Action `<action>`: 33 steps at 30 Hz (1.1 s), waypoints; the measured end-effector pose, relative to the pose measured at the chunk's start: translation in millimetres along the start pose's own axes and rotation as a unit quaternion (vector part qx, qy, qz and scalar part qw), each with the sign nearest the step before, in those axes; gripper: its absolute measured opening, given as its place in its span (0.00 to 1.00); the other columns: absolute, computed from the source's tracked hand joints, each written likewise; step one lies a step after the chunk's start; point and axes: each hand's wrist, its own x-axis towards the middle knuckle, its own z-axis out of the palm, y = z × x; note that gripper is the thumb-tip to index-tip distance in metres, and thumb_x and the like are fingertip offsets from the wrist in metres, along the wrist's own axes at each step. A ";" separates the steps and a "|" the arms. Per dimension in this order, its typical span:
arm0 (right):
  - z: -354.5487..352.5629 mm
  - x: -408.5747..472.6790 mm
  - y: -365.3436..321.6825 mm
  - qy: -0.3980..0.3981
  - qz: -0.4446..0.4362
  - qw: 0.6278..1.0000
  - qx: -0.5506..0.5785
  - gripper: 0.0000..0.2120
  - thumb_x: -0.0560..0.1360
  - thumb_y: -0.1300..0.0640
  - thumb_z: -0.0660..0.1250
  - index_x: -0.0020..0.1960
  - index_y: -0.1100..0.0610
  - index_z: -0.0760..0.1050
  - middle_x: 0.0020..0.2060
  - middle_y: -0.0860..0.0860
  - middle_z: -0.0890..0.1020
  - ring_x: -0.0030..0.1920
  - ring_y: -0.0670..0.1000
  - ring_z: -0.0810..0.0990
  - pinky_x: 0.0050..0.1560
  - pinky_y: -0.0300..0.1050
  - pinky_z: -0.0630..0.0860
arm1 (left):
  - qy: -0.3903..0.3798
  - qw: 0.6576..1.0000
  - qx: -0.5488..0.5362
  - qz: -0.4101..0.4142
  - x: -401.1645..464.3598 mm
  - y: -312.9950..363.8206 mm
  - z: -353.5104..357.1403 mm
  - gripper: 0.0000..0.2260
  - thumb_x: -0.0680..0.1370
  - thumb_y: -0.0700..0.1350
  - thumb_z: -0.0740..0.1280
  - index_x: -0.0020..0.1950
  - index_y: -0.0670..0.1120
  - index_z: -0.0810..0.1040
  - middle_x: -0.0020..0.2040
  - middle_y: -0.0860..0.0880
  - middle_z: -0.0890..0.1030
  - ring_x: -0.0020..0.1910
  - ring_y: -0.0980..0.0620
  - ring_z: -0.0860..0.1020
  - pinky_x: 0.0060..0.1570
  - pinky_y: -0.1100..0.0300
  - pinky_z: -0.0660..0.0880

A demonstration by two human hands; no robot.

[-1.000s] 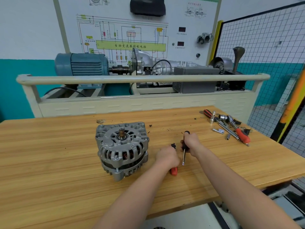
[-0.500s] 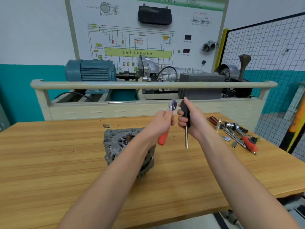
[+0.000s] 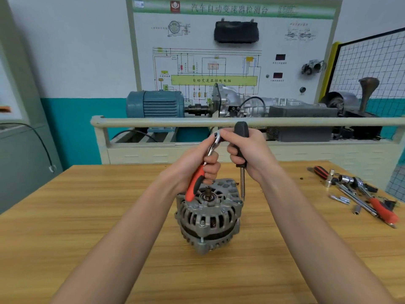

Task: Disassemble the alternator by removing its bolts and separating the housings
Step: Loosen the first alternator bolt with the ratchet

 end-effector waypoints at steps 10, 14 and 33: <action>-1.2 4.0 -9.2 -0.030 0.020 0.996 0.087 0.07 0.79 0.57 0.58 0.44 0.59 0.68 0.33 0.53 0.76 0.27 0.47 0.68 0.22 0.37 0.64 | -0.038 0.994 -0.099 0.033 -10.7 -0.1 -19.0 0.23 0.81 0.60 0.48 0.30 0.50 0.60 0.24 0.54 0.58 0.23 0.56 0.54 0.21 0.64 0.52; 5.5 1.0 -7.9 -0.064 -0.017 0.989 0.132 0.06 0.81 0.59 0.56 0.46 0.60 0.68 0.33 0.52 0.77 0.30 0.48 0.69 0.25 0.37 0.64 | -0.067 0.989 -0.120 0.045 -12.3 -0.4 -20.1 0.24 0.79 0.61 0.50 0.28 0.49 0.62 0.23 0.54 0.59 0.25 0.54 0.52 0.22 0.63 0.52; 3.1 -3.2 5.5 -0.167 -0.179 0.941 -0.232 0.16 0.74 0.66 0.69 0.54 0.46 0.75 0.40 0.44 0.78 0.37 0.43 0.73 0.38 0.38 0.72 | 0.013 0.992 0.030 0.123 -18.4 4.4 -24.8 0.25 0.76 0.64 0.55 0.26 0.49 0.61 0.22 0.53 0.59 0.21 0.55 0.58 0.24 0.61 0.53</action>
